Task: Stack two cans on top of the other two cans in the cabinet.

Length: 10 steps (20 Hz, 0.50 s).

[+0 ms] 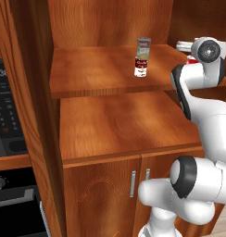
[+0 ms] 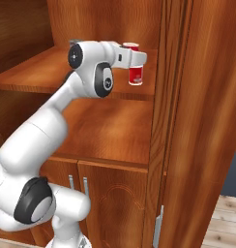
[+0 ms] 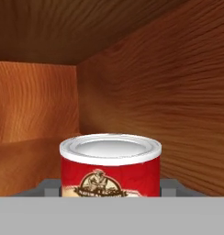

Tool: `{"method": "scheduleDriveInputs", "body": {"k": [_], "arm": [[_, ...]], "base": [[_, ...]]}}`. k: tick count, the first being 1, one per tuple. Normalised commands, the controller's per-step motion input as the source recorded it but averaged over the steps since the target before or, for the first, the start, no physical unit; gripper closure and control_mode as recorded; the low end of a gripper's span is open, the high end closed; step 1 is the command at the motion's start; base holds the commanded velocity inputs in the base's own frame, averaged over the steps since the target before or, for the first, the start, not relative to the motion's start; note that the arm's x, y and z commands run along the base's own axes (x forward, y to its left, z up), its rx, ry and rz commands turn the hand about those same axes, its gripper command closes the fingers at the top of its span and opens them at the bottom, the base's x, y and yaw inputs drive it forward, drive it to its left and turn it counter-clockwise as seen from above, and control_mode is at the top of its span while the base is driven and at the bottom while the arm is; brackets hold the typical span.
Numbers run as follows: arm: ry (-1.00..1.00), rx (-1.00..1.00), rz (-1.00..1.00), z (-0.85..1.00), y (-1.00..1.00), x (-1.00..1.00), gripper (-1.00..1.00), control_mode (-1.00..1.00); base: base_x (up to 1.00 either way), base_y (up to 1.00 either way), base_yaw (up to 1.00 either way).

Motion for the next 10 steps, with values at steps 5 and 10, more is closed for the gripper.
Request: {"method": "scheduleDriveInputs", "body": {"k": [5, 10], "arm": [[0.00, 0.00, 0.00, -0.02, -0.01, 0.11, 1.00, -1.00], [-0.01, 0.00, 0.00, -0.02, -0.04, 0.09, 1.00, -1.00]], "base": [[0.00, 0.00, 0.00], [0.00, 0.00, 0.00]]}}
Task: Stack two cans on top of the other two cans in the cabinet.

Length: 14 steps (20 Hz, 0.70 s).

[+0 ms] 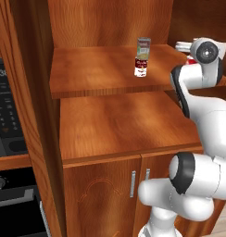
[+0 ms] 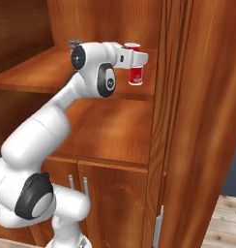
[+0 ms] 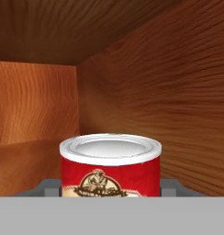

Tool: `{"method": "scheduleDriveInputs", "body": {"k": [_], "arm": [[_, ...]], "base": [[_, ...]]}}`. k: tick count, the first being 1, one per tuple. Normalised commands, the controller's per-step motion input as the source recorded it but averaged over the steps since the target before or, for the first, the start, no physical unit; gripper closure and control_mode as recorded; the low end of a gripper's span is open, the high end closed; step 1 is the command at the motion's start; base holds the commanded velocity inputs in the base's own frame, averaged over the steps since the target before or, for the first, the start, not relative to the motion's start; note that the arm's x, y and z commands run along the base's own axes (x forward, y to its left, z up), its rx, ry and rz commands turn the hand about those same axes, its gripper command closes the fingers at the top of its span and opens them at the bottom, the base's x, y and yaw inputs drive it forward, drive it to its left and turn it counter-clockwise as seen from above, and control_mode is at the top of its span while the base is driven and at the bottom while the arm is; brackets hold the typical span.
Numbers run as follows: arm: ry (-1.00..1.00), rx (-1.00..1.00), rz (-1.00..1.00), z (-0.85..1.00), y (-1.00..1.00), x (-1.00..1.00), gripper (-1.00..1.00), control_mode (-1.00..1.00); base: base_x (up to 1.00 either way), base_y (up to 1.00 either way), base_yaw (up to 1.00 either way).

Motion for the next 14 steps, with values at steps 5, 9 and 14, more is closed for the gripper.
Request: {"method": "scheduleDriveInputs", "body": {"k": [5, 9, 14], "arm": [[-0.04, 0.00, 0.00, 0.00, -0.11, 0.00, 1.00, -1.00], [-0.02, 0.00, 0.00, -0.01, -0.08, 0.00, 1.00, -1.00], [0.00, 0.00, 0.00, -0.07, 0.00, 0.02, 1.00, -1.00]], "base": [[0.00, 0.00, 0.00], [0.00, 0.00, 0.00], [0.00, 0.00, 0.00]]}}
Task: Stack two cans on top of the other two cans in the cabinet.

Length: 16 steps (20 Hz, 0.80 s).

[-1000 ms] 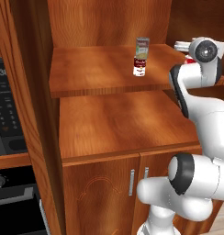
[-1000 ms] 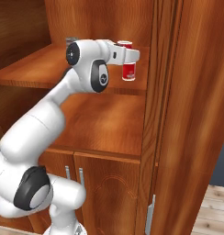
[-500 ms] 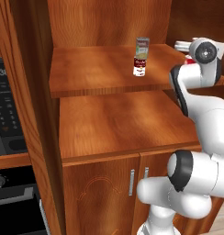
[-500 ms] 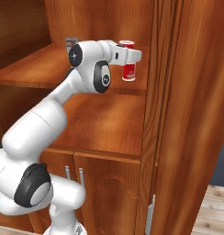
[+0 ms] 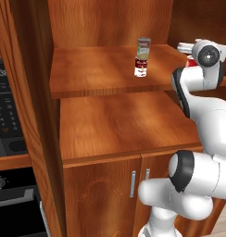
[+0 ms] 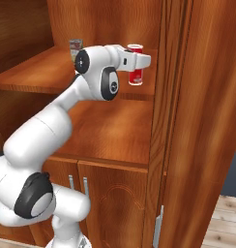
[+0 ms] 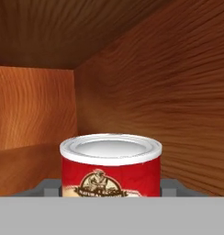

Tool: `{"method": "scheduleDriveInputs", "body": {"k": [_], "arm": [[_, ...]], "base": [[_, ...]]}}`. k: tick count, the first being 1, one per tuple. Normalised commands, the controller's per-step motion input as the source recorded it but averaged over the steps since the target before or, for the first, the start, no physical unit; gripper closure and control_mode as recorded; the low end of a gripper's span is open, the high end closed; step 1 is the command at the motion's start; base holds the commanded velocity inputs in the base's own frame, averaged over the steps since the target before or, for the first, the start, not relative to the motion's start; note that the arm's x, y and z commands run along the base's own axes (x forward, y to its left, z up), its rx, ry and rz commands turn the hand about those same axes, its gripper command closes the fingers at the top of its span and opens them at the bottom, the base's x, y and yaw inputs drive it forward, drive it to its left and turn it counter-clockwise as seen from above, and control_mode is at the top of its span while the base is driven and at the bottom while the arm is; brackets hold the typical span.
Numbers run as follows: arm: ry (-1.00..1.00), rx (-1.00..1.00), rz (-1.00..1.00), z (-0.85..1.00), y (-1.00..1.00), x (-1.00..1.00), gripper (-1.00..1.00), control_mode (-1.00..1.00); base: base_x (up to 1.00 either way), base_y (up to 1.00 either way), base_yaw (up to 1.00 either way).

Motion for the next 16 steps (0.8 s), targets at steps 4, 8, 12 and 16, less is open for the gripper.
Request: {"method": "scheduleDriveInputs", "body": {"k": [4, 8, 12, 16], "arm": [[0.00, 0.00, 0.00, 0.00, 0.00, 0.11, 1.00, -1.00], [0.00, 0.00, 0.00, 0.06, 0.00, 0.18, 1.00, -1.00], [0.00, 0.00, 0.00, 0.07, 0.01, 0.23, 1.00, -1.00], [0.00, 0.00, 0.00, -0.02, 0.02, 0.19, 1.00, -1.00]], "base": [[0.00, 0.00, 0.00], [0.00, 0.00, 0.00], [0.00, 0.00, 0.00], [0.00, 0.00, 0.00]]}}
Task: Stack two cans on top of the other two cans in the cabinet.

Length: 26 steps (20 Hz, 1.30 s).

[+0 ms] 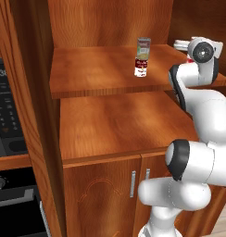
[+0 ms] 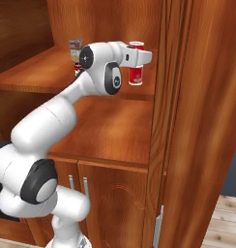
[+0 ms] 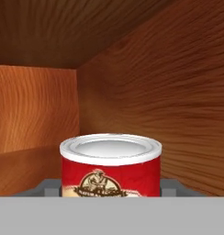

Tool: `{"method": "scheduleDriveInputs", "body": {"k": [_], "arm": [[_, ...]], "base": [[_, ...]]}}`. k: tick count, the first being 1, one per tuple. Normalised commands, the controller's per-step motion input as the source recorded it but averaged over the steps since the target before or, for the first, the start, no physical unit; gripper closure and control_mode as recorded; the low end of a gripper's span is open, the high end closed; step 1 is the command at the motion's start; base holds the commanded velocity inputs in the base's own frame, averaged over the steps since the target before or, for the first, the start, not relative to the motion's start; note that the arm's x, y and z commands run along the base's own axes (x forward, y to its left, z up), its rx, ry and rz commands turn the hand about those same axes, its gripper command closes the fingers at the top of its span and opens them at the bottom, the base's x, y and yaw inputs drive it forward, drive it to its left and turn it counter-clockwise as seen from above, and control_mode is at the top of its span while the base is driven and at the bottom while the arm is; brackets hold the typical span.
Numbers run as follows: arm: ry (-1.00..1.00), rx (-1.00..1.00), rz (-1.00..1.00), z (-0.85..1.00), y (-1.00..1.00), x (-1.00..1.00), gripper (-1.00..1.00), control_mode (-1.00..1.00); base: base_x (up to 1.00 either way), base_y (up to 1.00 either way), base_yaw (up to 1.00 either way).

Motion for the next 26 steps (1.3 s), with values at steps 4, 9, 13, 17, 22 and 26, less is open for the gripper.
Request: {"method": "scheduleDriveInputs", "body": {"k": [4, 9, 13, 17, 22, 26], "arm": [[0.00, 0.00, 0.00, -0.09, -0.01, 0.13, 1.00, -1.00], [0.00, 0.00, 0.00, -0.07, -0.07, 0.06, 1.00, -1.00], [0.00, 0.00, 0.00, -0.06, -0.07, 0.01, 1.00, -1.00], [0.00, 0.00, 0.00, -0.01, -0.07, 0.00, 1.00, -1.00], [0.00, 0.00, 0.00, 0.02, 0.00, 0.00, 1.00, -1.00], [0.00, 0.00, 0.00, -0.02, 0.02, 0.00, 1.00, -1.00]], "base": [[0.00, 0.00, 0.00], [0.00, 0.00, 0.00], [0.00, 0.00, 0.00], [0.00, 0.00, 0.00], [0.00, 0.00, 0.00], [0.00, 0.00, 0.00]]}}
